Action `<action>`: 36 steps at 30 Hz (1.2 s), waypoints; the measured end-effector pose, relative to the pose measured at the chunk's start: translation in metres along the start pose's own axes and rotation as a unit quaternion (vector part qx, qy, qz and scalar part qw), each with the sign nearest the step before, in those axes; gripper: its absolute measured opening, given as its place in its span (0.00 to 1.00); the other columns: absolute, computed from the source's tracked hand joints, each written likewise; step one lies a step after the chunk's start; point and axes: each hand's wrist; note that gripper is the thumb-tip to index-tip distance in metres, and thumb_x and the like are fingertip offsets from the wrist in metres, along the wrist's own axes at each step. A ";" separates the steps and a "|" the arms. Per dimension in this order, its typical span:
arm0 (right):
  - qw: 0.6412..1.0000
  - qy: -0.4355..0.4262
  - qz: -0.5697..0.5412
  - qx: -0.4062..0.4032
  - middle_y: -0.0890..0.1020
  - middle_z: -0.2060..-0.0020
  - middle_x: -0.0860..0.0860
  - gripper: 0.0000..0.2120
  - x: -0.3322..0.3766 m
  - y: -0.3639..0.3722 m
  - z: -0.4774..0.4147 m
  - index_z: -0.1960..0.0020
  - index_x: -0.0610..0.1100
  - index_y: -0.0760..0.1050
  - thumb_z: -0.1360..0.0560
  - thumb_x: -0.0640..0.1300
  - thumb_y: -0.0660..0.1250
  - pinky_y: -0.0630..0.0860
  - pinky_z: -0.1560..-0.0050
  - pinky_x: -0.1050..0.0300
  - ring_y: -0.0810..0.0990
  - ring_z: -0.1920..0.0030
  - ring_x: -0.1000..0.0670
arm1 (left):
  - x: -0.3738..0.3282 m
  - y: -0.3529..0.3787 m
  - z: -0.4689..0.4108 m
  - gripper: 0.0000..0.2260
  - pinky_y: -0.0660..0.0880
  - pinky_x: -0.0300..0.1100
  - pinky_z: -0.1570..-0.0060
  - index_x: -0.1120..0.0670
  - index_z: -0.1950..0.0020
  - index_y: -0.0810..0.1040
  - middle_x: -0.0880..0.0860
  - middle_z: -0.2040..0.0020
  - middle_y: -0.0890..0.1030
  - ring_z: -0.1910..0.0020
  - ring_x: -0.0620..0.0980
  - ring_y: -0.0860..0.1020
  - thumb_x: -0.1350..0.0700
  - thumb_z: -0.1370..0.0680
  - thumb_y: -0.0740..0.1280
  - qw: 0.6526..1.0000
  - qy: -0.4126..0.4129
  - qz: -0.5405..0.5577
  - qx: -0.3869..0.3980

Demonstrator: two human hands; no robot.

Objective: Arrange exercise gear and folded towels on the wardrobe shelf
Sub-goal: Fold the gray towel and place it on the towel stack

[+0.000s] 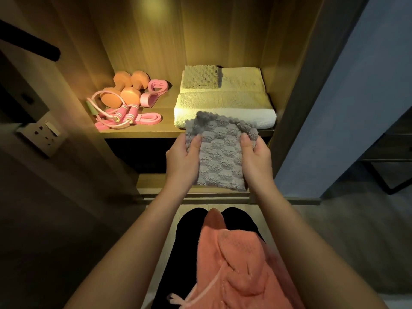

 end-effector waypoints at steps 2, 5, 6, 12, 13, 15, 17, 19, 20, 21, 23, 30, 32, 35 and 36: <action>0.996 0.068 -0.033 0.052 0.82 0.50 0.51 0.14 0.003 -0.005 -0.013 0.45 0.46 0.77 0.19 0.54 0.60 0.77 0.51 0.61 0.81 0.49 0.53 | 0.001 0.000 -0.013 0.13 0.65 0.34 0.69 0.54 0.56 0.72 0.44 0.68 0.71 0.70 0.37 0.70 0.47 0.18 0.60 1.000 -0.017 -0.005 0.010; 0.961 0.189 -0.165 0.117 0.85 0.50 0.47 0.11 0.006 -0.005 -0.034 0.44 0.44 0.78 0.19 0.49 0.63 0.81 0.50 0.53 0.85 0.49 0.48 | 0.011 0.003 -0.039 0.19 0.74 0.50 0.55 0.62 0.52 0.76 0.56 0.58 0.80 0.59 0.52 0.78 0.46 0.18 0.59 0.995 -0.088 0.031 0.035; 0.945 0.219 -0.204 0.132 0.86 0.51 0.46 0.10 0.007 -0.004 -0.041 0.43 0.42 0.78 0.20 0.47 0.64 0.82 0.53 0.55 0.85 0.50 0.48 | 0.014 0.005 -0.049 0.18 0.76 0.50 0.50 0.60 0.48 0.78 0.55 0.55 0.82 0.54 0.53 0.80 0.46 0.18 0.59 0.989 -0.123 0.068 0.051; 0.917 0.270 -0.251 0.153 0.86 0.57 0.44 0.05 0.002 0.010 -0.105 0.48 0.37 0.78 0.23 0.35 0.66 0.82 0.58 0.58 0.86 0.57 0.49 | 0.033 0.012 -0.126 0.15 0.68 0.46 0.52 0.57 0.45 0.78 0.55 0.53 0.77 0.53 0.52 0.74 0.46 0.20 0.64 0.953 -0.228 0.144 0.135; 0.919 0.269 -0.246 0.148 0.85 0.60 0.44 0.04 0.004 0.015 -0.120 0.49 0.37 0.78 0.23 0.34 0.65 0.82 0.59 0.58 0.85 0.58 0.49 | 0.034 0.014 -0.139 0.16 0.69 0.50 0.50 0.60 0.42 0.77 0.58 0.51 0.77 0.52 0.55 0.74 0.48 0.20 0.65 0.948 -0.234 0.160 0.142; 0.926 0.260 -0.235 0.141 0.85 0.64 0.46 0.03 0.011 0.026 -0.154 0.51 0.38 0.78 0.23 0.33 0.65 0.83 0.59 0.59 0.85 0.61 0.51 | 0.035 0.018 -0.172 0.14 0.75 0.56 0.45 0.60 0.41 0.77 0.61 0.47 0.81 0.49 0.61 0.79 0.50 0.20 0.65 0.940 -0.246 0.181 0.150; 0.935 0.252 -0.209 0.138 0.84 0.68 0.48 0.03 0.018 0.039 -0.186 0.52 0.39 0.77 0.24 0.34 0.66 0.81 0.65 0.62 0.84 0.66 0.53 | 0.036 0.023 -0.205 0.09 0.78 0.54 0.46 0.56 0.46 0.77 0.58 0.49 0.83 0.50 0.57 0.82 0.52 0.20 0.65 0.939 -0.250 0.186 0.149; 0.945 0.247 -0.173 0.129 0.84 0.70 0.49 0.02 0.022 0.056 -0.222 0.52 0.39 0.77 0.24 0.35 0.68 0.78 0.71 0.64 0.84 0.70 0.54 | 0.040 0.029 -0.240 0.06 0.80 0.45 0.59 0.56 0.49 0.76 0.54 0.55 0.83 0.58 0.51 0.81 0.53 0.20 0.65 0.940 -0.251 0.186 0.134; 0.947 0.249 -0.160 0.121 0.84 0.68 0.48 0.04 0.021 0.065 -0.240 0.50 0.38 0.77 0.24 0.35 0.68 0.79 0.69 0.62 0.84 0.68 0.52 | 0.044 0.032 -0.256 0.06 0.79 0.42 0.63 0.57 0.50 0.78 0.53 0.57 0.83 0.60 0.49 0.81 0.55 0.20 0.65 0.939 -0.253 0.190 0.133; 0.948 0.256 -0.152 0.113 0.85 0.66 0.47 0.05 0.020 0.075 -0.258 0.48 0.38 0.77 0.24 0.36 0.68 0.81 0.66 0.60 0.85 0.67 0.50 | 0.047 0.036 -0.272 0.07 0.78 0.40 0.66 0.58 0.53 0.80 0.53 0.60 0.84 0.63 0.48 0.82 0.57 0.20 0.64 0.937 -0.257 0.197 0.134; 0.950 0.254 -0.145 0.112 0.84 0.67 0.48 0.03 0.016 0.093 -0.289 0.49 0.39 0.77 0.22 0.38 0.66 0.80 0.65 0.60 0.84 0.66 0.51 | 0.054 0.043 -0.300 0.15 0.78 0.38 0.73 0.57 0.64 0.83 0.53 0.65 0.84 0.68 0.48 0.83 0.62 0.20 0.63 0.931 -0.259 0.219 0.134; 0.979 0.163 -0.070 0.099 0.81 0.44 0.36 0.13 -0.004 0.138 -0.370 0.39 0.35 0.77 0.22 0.37 0.65 0.74 0.39 0.36 0.80 0.43 0.37 | 0.086 0.069 -0.382 0.06 0.73 0.38 0.71 0.59 0.50 0.79 0.56 0.56 0.81 0.62 0.51 0.78 0.62 0.19 0.62 0.984 -0.150 0.032 0.093; 0.984 0.150 -0.052 0.087 0.80 0.42 0.36 0.13 -0.005 0.149 -0.390 0.39 0.36 0.76 0.23 0.37 0.66 0.73 0.38 0.35 0.79 0.40 0.36 | 0.092 0.075 -0.403 0.07 0.76 0.45 0.61 0.62 0.44 0.78 0.61 0.50 0.80 0.55 0.54 0.77 0.62 0.19 0.63 0.990 -0.129 -0.007 0.064; 0.990 0.128 -0.023 0.059 0.74 0.34 0.37 0.20 -0.011 0.161 -0.417 0.33 0.35 0.69 0.23 0.37 0.68 0.70 0.33 0.42 0.73 0.34 0.39 | 0.101 0.083 -0.428 0.06 0.77 0.51 0.51 0.61 0.46 0.78 0.62 0.48 0.81 0.52 0.54 0.78 0.60 0.20 0.65 0.992 -0.115 -0.013 0.056; 0.990 0.126 -0.019 0.058 0.71 0.31 0.39 0.25 -0.014 0.164 -0.424 0.29 0.35 0.65 0.23 0.37 0.68 0.68 0.31 0.45 0.70 0.31 0.40 | 0.105 0.085 -0.434 0.06 0.77 0.50 0.53 0.60 0.47 0.79 0.62 0.49 0.81 0.53 0.53 0.77 0.59 0.20 0.65 0.992 -0.108 -0.023 0.057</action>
Point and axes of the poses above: each hand's wrist, its own z-axis away from the middle knuckle, its own y-axis out of the palm, x = y × z
